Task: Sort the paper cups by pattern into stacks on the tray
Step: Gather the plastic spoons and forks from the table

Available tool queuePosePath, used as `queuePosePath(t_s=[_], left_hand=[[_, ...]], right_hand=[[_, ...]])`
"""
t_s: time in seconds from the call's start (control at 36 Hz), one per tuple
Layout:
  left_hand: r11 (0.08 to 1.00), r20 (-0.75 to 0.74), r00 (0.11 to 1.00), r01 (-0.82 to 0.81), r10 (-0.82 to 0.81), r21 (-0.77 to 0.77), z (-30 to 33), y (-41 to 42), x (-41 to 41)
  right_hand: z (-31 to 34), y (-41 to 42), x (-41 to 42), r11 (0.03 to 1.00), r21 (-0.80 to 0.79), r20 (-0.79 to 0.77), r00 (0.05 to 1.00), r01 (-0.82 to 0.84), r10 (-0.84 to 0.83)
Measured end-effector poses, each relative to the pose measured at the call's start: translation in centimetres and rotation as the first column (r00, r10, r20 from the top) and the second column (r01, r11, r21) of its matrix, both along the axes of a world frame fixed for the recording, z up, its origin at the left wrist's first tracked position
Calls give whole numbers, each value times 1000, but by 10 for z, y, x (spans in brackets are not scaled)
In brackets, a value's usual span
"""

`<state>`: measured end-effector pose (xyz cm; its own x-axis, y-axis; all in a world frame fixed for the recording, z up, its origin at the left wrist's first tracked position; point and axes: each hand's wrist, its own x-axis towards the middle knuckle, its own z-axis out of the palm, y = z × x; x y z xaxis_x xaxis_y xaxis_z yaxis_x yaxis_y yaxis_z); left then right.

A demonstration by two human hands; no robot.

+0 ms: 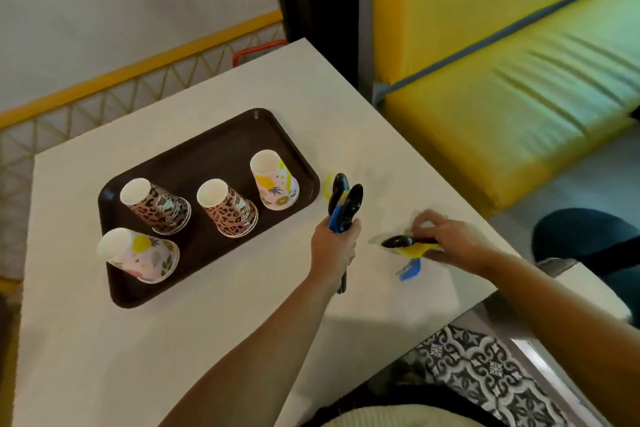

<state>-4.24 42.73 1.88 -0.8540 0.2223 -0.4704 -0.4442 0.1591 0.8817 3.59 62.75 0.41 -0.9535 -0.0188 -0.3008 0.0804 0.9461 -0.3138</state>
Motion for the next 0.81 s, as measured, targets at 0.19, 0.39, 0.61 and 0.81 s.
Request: queuePosePath(t_s=[0.19,0.39,0.61,0.81], left_hand=[[997,-10,997,78,-78,18,-2,18,5],[985,-15,985,173,-174,-17,0,52,22],[941,0,942,337,-337,13,3,132,74],[858,12,860,510,-511,-63,-10,209,142]], right_hand=[[-15,-8,25,973,-18,-153,961,230,-230],[-6,5,53,866,-165,-250,830,471,-499],[9,54,106,531,-669,-174,584,521,-793],[-2,109,171,270,-756,-52,355,597,-933]])
